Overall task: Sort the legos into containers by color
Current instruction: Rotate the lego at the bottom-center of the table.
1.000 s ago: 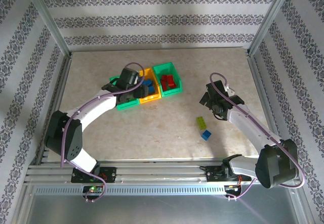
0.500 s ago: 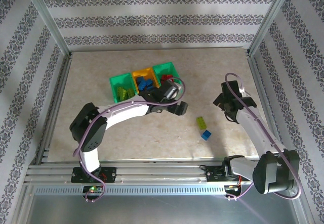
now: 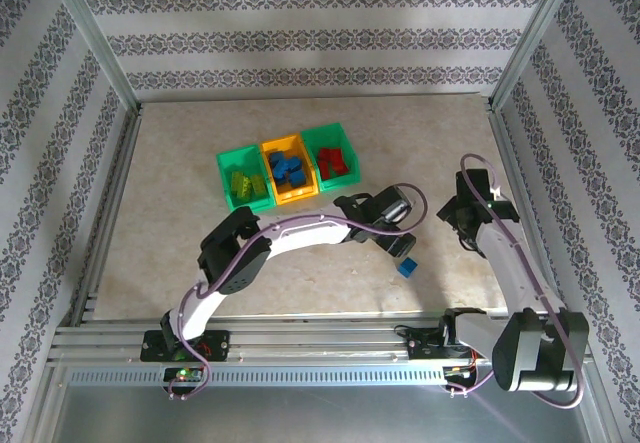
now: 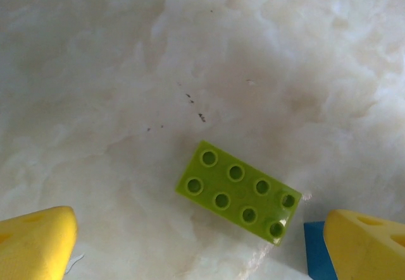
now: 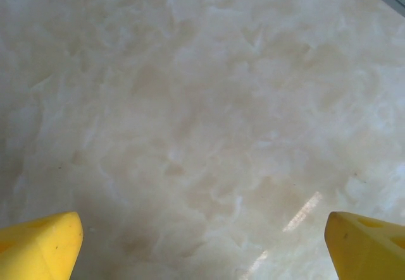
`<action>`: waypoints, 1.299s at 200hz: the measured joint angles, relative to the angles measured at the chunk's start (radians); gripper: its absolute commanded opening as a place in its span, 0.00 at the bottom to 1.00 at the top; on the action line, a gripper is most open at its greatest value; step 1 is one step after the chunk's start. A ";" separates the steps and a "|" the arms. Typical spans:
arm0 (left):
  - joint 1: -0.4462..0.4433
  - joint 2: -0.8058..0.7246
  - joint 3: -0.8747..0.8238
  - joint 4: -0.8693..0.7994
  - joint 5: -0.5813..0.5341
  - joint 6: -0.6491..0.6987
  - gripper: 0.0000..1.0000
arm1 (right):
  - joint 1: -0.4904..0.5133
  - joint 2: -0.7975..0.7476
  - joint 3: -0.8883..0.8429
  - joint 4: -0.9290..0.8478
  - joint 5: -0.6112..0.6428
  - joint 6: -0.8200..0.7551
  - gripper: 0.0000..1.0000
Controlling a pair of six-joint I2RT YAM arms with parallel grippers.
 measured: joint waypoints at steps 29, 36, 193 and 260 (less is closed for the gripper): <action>-0.005 0.072 0.104 -0.057 -0.009 0.018 1.00 | -0.019 -0.066 -0.031 -0.005 -0.003 -0.006 0.98; -0.005 0.092 0.135 -0.074 -0.013 0.021 1.00 | -0.020 -0.079 -0.035 -0.004 -0.004 -0.008 0.98; -0.006 0.232 0.319 -0.293 -0.071 0.055 0.75 | -0.026 -0.153 -0.080 0.012 -0.050 -0.015 0.98; -0.006 0.118 0.138 -0.304 -0.067 0.056 0.73 | -0.026 -0.166 -0.080 0.018 -0.061 -0.015 0.98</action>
